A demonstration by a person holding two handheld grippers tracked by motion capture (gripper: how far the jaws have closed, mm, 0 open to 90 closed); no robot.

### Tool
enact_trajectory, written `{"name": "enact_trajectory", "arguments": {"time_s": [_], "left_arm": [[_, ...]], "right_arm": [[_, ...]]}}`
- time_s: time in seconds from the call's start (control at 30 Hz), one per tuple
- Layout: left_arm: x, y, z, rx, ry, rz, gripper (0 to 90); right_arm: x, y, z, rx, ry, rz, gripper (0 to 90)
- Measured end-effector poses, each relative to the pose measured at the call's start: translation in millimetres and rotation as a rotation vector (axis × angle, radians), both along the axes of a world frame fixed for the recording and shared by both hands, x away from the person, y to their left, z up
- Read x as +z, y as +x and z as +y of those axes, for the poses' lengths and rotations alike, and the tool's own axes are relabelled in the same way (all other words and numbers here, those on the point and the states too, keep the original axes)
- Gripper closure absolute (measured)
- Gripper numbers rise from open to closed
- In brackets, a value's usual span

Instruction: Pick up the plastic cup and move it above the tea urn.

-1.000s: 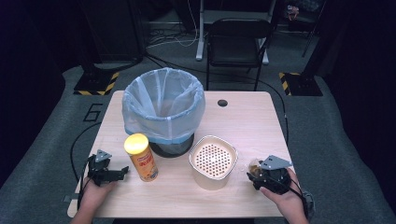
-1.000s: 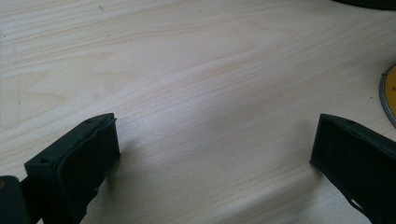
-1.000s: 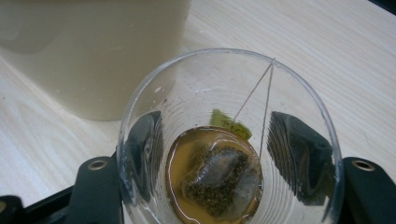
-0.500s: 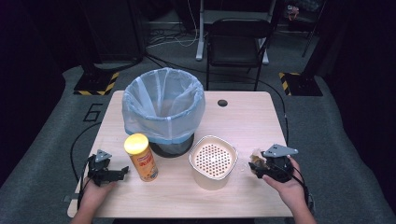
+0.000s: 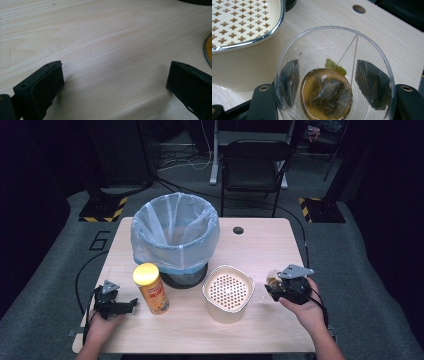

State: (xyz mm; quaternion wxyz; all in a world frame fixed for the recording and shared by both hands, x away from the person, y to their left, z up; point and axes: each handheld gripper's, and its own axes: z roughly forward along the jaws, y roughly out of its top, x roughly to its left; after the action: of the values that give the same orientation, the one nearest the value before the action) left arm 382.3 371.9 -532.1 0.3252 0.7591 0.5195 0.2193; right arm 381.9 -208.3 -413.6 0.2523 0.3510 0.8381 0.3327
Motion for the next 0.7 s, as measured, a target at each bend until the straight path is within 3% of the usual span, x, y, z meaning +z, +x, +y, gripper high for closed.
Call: {"name": "enact_trajectory", "arguments": {"time_s": [0.1, 0.7], "left_arm": [[0.0, 0.1, 0.0, 0.000, 0.000, -0.001, 0.8], [0.4, 0.1, 0.7, -0.007, 0.008, 0.004, 0.7]], "right_arm": [[6.5, 2.8, 1.5, 0.017, -0.036, -0.019, 35.5], [25.2, 25.5, 24.5, 0.059, -0.077, -0.091, 35.6]]}}
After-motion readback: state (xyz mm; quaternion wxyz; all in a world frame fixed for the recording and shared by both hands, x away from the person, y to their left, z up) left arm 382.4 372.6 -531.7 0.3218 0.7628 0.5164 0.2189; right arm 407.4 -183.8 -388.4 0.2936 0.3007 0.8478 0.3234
